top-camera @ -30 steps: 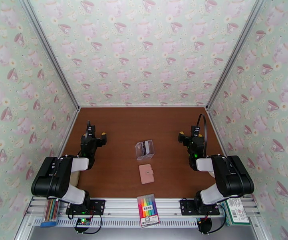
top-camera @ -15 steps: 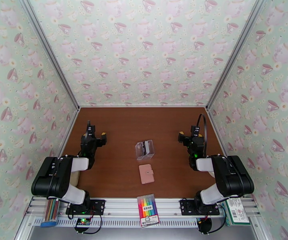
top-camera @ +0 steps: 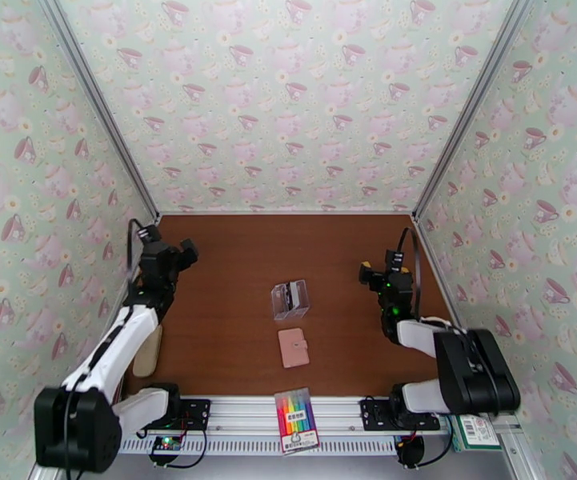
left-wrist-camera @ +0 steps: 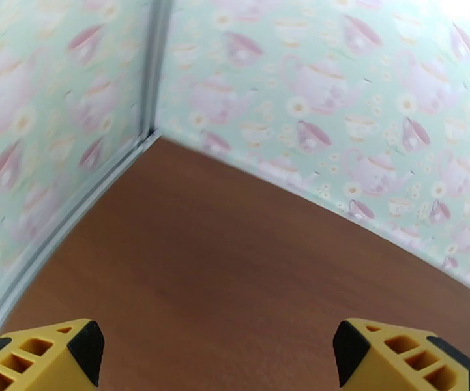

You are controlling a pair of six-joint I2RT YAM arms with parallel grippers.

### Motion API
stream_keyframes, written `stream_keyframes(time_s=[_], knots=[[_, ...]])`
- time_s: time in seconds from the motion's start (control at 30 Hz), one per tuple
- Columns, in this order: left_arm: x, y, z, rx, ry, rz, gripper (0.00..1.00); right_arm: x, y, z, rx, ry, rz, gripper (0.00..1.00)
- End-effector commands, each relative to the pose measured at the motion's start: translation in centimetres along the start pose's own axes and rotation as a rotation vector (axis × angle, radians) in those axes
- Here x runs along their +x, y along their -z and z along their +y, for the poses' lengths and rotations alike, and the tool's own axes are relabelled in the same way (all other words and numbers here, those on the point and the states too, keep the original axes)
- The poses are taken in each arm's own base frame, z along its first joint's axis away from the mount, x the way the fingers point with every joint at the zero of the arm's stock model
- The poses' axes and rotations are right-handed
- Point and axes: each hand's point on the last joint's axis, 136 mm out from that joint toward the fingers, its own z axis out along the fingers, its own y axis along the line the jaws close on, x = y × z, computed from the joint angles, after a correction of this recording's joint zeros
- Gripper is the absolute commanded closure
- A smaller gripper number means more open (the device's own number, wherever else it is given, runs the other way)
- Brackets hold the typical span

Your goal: Put the credit cards into the card holder

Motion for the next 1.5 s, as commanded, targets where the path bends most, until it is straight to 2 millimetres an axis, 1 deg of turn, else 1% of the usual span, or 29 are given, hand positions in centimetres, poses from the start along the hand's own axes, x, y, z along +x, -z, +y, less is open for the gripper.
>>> stream_keyframes(time_s=[0.0, 0.07, 0.13, 0.2, 0.27, 0.33, 0.4, 0.47, 0.5, 0.57, 0.6, 0.63, 0.73, 0.77, 0.83, 0.93, 1.03, 1.13, 1.2, 1.27, 1.4, 1.47], knots=[[2.1, 2.2, 0.9, 0.064, 0.19, 0.113, 0.0, -1.5, 1.3, -0.8, 0.052, -0.181, 0.049, 0.0], [2.5, 3.5, -1.0, 0.186, 0.224, 0.156, 0.0, -1.7, 2.0, -0.9, 0.057, -0.302, 0.074, 0.0], [3.9, 4.8, -3.3, 0.307, 0.23, 0.25, 0.02, -1.2, 2.8, -1.2, 0.092, -0.434, 0.14, 0.0], [5.6, 6.1, -5.3, 0.391, 0.195, 0.341, 0.04, -1.2, 3.7, -0.3, 0.044, -0.451, 0.215, 0.0], [7.7, 7.6, -7.0, 0.426, 0.135, 0.424, 0.05, -0.5, 4.7, 0.5, 0.014, -0.489, 0.303, 0.0], [10.3, 9.4, -8.8, 0.457, 0.058, 0.5, 0.05, 0.3, 6.0, 1.7, -0.039, -0.501, 0.4, 0.01], [13.0, 11.2, -10.5, 0.508, 0.005, 0.575, 0.05, 1.2, 7.2, 2.9, -0.101, -0.513, 0.483, 0.08], [15.8, 12.4, -11.6, 0.551, 0.0, 0.686, 0.05, 2.0, 8.6, 4.3, -0.179, -0.525, 0.551, 0.11], [17.0, 12.8, -11.9, 0.566, 0.005, 0.744, 0.08, 2.4, 9.4, 5.1, -0.225, -0.53, 0.589, 0.14], [18.9, 13.5, -12.5, 0.588, 0.009, 0.833, 0.15, 3.1, 10.5, 6.3, -0.294, -0.552, 0.643, 0.2], [19.9, 14.1, -12.7, 0.609, -0.002, 0.865, 0.18, 3.2, 11.1, 6.9, -0.327, -0.569, 0.655, 0.26], [20.9, 14.8, -13.1, 0.633, -0.021, 0.896, 0.19, 3.2, 11.7, 7.4, -0.346, -0.582, 0.661, 0.28], [23.7, 16.3, -13.1, 0.654, -0.079, 0.967, 0.19, 4.3, 12.9, 9.3, -0.395, -0.548, 0.734, 0.28], [24.5, 16.6, -13.1, 0.658, -0.091, 0.985, 0.19, 4.9, 13.1, 10.1, -0.407, -0.527, 0.771, 0.28], [26.1, 16.9, -12.9, 0.659, -0.097, 1.017, 0.2, 5.5, 13.6, 12.0, -0.453, -0.475, 0.809, 0.27], [27.3, 17.0, -13.1, 0.681, -0.07, 1.047, 0.21, 6.5, 14.0, 14.2, -0.479, -0.397, 0.854, 0.27], [27.4, 17.0, -13.9, 0.697, -0.075, 1.056, 0.28, 6.8, 14.3, 16.7, -0.519, -0.325, 0.881, 0.3], [27.5, 17.4, -14.5, 0.71, -0.098, 1.06, 0.29, 7.1, 15.0, 19.0, -0.562, -0.241, 0.908, 0.33], [28.0, 17.6, -14.5, 0.71, -0.104, 1.069, 0.29, 7.7, 15.5, 19.7, -0.558, -0.199, 0.928, 0.33], [29.0, 18.0, -14.2, 0.705, -0.111, 1.084, 0.29, 8.5, 16.2, 20.4, -0.561, -0.176, 0.956, 0.37], [31.3, 18.9, -13.5, 0.689, -0.121, 1.126, 0.33, 10.0, 18.0, 21.5, -0.561, -0.146, 0.995, 0.4], [32.0, 19.3, -13.4, 0.687, -0.133, 1.14, 0.37, 10.5, 18.8, 22.0, -0.545, -0.132, 1.006, 0.42]])
